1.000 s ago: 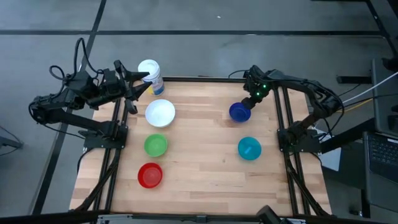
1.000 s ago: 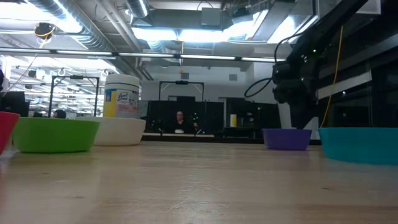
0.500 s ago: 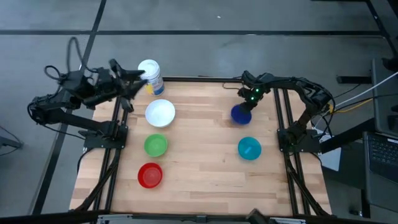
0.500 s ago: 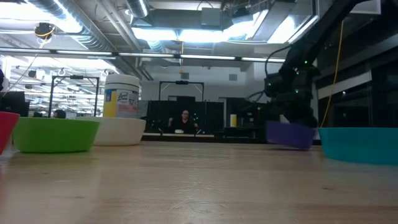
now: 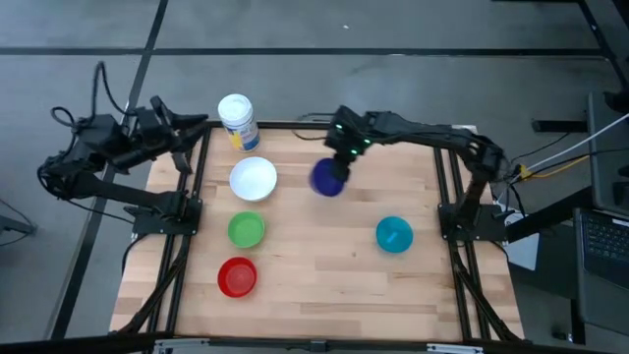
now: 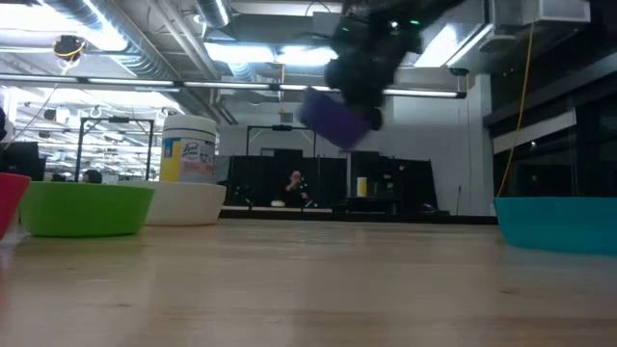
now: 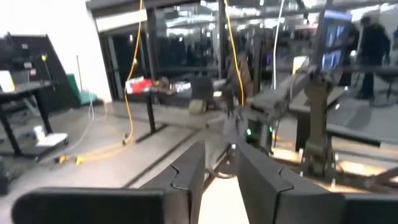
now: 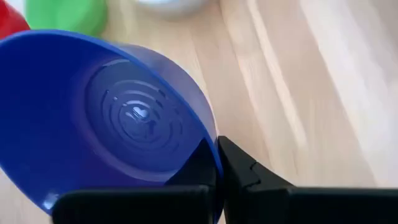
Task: Nest bowls inside each other
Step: Stack the blue bowl on top of the white bowl
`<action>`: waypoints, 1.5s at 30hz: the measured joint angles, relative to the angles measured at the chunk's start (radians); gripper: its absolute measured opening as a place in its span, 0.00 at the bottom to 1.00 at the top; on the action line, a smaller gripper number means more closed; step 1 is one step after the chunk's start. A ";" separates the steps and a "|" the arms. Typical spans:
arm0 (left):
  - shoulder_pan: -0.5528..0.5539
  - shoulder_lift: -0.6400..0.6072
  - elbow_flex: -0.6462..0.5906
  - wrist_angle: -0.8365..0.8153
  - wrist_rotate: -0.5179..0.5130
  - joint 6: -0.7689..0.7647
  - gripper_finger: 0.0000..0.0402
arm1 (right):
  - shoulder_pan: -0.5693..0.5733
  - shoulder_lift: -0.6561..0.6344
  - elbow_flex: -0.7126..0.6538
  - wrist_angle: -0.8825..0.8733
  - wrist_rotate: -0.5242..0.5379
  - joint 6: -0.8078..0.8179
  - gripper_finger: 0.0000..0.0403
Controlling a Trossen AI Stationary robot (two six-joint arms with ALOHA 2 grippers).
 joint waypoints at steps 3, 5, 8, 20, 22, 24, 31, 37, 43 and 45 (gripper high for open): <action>0.000 0.026 0.000 -0.019 0.004 -0.015 0.20 | 0.008 0.138 0.190 -0.061 -0.009 -0.002 0.01; 0.000 0.036 0.000 -0.010 0.021 -0.016 0.21 | 0.009 0.237 0.311 -0.112 -0.020 -0.014 0.01; 0.000 0.038 0.000 -0.006 0.032 -0.024 0.21 | 0.016 0.352 0.485 -0.159 -0.038 -0.024 0.00; 0.000 0.038 0.000 -0.007 0.041 -0.039 0.21 | 0.059 0.539 0.760 -0.145 -0.145 0.031 0.00; 0.000 0.042 0.000 -0.010 0.054 -0.046 0.21 | 0.067 0.539 0.760 -0.144 -0.145 0.029 0.00; 0.000 0.052 0.000 -0.041 0.064 -0.069 0.21 | 0.079 0.538 0.765 -0.147 -0.129 0.024 0.00; 0.000 0.101 0.000 -0.251 0.083 -0.245 0.21 | 0.134 0.369 0.772 -0.185 0.084 -0.052 0.00; 0.000 0.180 0.000 -0.246 0.085 -0.244 0.22 | 0.104 0.267 0.769 -0.359 0.310 -0.104 0.00; 0.002 0.349 0.000 -0.216 0.013 -0.249 0.22 | 0.082 0.251 0.768 -0.405 0.545 -0.182 0.00; 0.002 0.392 0.000 -0.158 -0.047 -0.252 0.22 | 0.069 0.252 0.767 -0.391 0.565 -0.196 0.00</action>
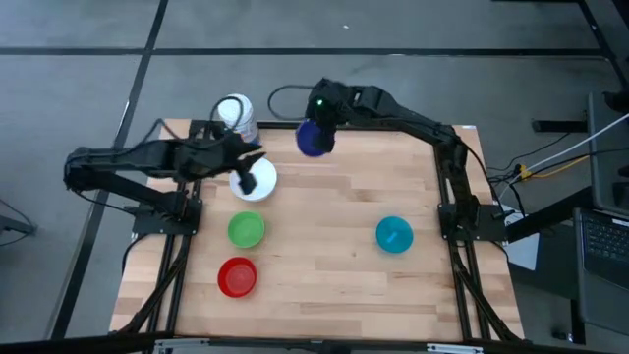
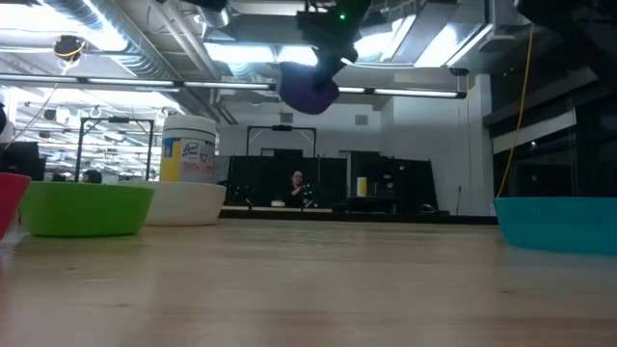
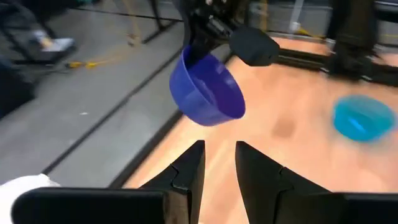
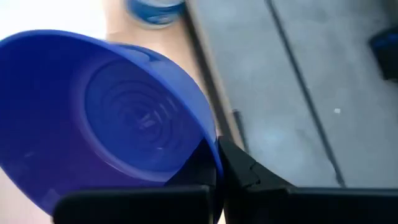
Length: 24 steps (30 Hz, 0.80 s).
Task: Nest bowls inside each other
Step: Stack the blue bowl on top of the white bowl
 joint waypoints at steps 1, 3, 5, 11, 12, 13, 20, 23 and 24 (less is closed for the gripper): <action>0.000 0.021 0.000 0.029 -0.030 -0.001 0.22 | -0.003 -0.004 0.001 0.004 0.008 -0.008 0.00; 0.000 0.056 0.000 0.114 -0.075 0.002 0.22 | 0.000 -0.017 0.001 0.004 0.014 -0.030 0.00; 0.008 0.079 0.000 0.174 -0.098 0.021 0.22 | 0.012 -0.026 0.001 0.022 0.016 -0.061 0.00; 0.056 0.114 0.000 0.235 -0.048 0.033 0.22 | 0.004 -0.092 0.001 0.079 0.026 -0.190 0.00; 0.064 0.116 0.000 0.238 -0.031 0.032 0.22 | 0.003 -0.106 0.001 0.093 0.023 -0.211 0.00; 0.072 0.119 0.000 0.241 -0.019 0.028 0.22 | 0.002 -0.115 0.001 0.100 0.015 -0.233 0.00; 0.141 0.182 0.000 0.400 0.088 0.031 0.36 | -0.022 -0.124 0.002 0.104 -0.094 -0.306 0.00; 0.161 0.204 0.000 0.421 0.112 -0.011 0.43 | -0.020 -0.118 0.001 0.105 -0.082 -0.329 0.00; 0.164 0.207 0.000 0.429 0.116 -0.020 0.44 | -0.024 -0.119 0.001 0.118 -0.090 -0.333 0.00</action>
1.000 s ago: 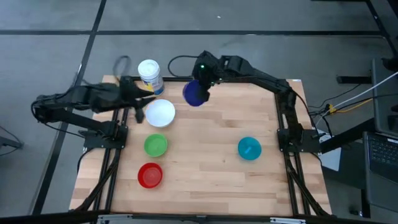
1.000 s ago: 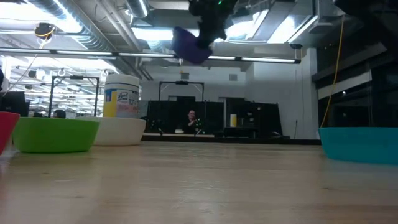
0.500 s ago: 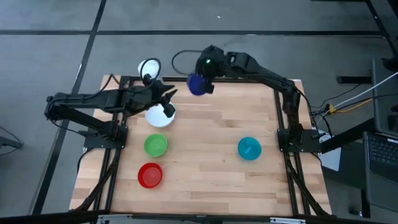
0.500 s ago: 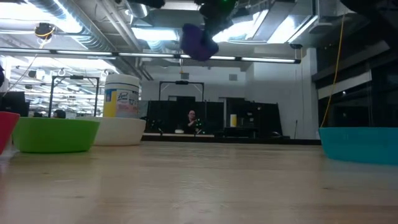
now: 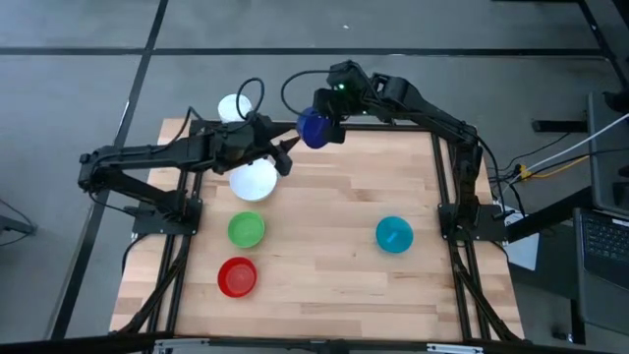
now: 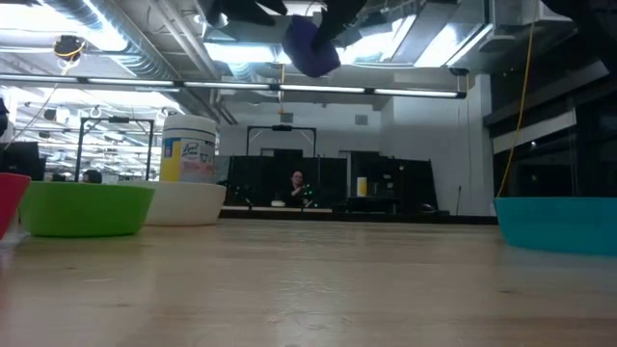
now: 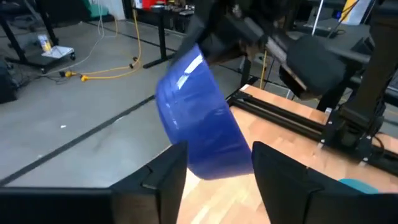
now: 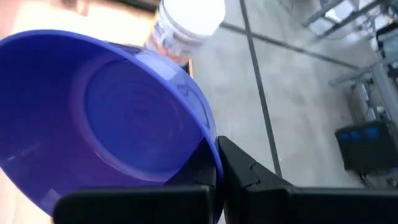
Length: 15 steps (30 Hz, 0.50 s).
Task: Nest bowls inside each other
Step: Stack the blue bowl on top of the white bowl
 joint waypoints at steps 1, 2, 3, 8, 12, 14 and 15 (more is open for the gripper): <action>0.000 0.005 0.000 0.006 0.002 -0.005 0.46 | -0.004 -0.001 0.000 0.014 -0.003 -0.006 0.00; 0.000 0.012 0.000 0.019 0.002 -0.005 0.47 | -0.010 -0.001 0.000 0.022 -0.003 -0.015 0.00; 0.000 0.018 0.000 0.023 -0.002 -0.005 0.48 | -0.015 -0.001 0.000 0.023 0.000 -0.023 0.00; 0.000 0.038 0.000 0.061 -0.032 -0.003 0.49 | -0.036 0.016 0.000 0.033 0.000 -0.026 0.00; 0.000 0.051 0.000 0.102 -0.056 0.010 0.48 | -0.041 0.038 0.000 0.058 0.000 -0.038 0.00; 0.010 0.056 0.000 0.105 -0.063 0.011 0.48 | -0.038 0.045 0.000 0.080 0.001 -0.045 0.00; 0.014 0.059 0.000 0.103 -0.065 0.008 0.48 | -0.033 0.046 0.000 0.093 0.001 -0.045 0.00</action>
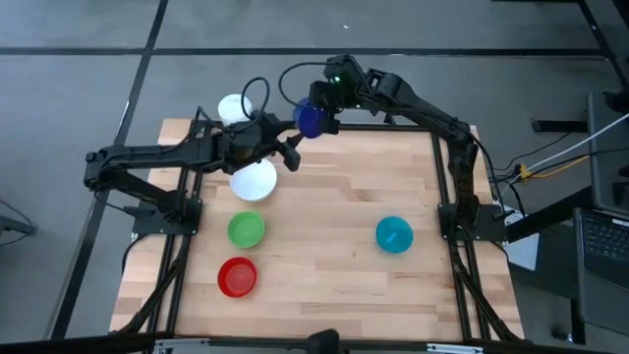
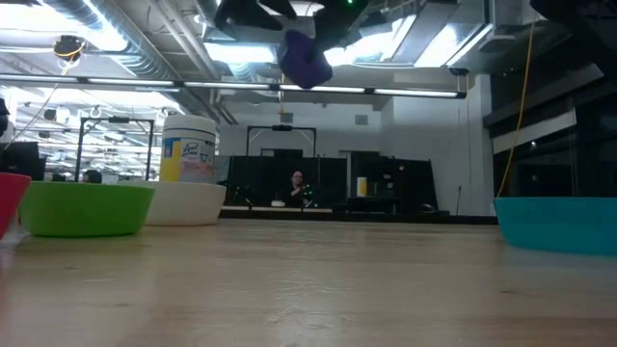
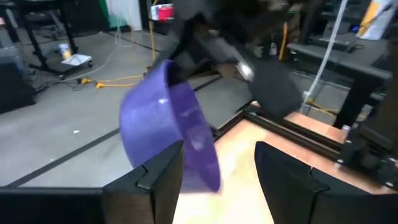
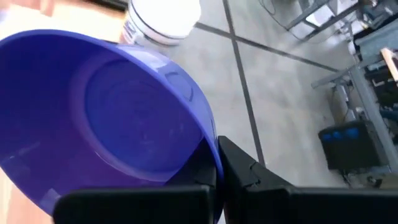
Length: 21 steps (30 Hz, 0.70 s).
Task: Nest bowls inside each other
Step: Stack the blue bowl on top of the white bowl
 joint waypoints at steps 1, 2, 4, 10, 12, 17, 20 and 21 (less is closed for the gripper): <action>0.004 0.005 0.000 0.001 -0.004 -0.005 0.48 | 0.004 0.001 0.000 -0.002 -0.001 -0.001 0.00; 0.009 0.008 0.000 0.001 -0.005 -0.010 0.48 | 0.008 0.001 0.000 0.001 0.002 -0.002 0.00; 0.019 0.009 0.000 0.000 -0.005 -0.014 0.48 | 0.014 0.001 0.000 0.011 0.002 -0.008 0.00; 0.049 0.015 0.000 0.000 -0.008 -0.031 0.46 | 0.018 0.002 0.000 0.020 0.004 -0.014 0.00; 0.059 0.014 0.000 -0.004 -0.019 -0.035 0.45 | 0.020 0.002 0.000 0.023 -0.006 -0.006 0.00; 0.080 0.014 0.000 -0.014 -0.039 -0.036 0.41 | 0.038 0.002 0.000 0.022 -0.008 -0.004 0.00; 0.091 0.014 0.000 -0.023 -0.060 -0.075 0.37 | 0.049 0.002 -0.001 0.031 0.000 -0.003 0.00; 0.095 0.014 0.000 -0.026 -0.065 -0.086 0.36 | 0.052 0.002 -0.001 0.034 0.003 -0.003 0.00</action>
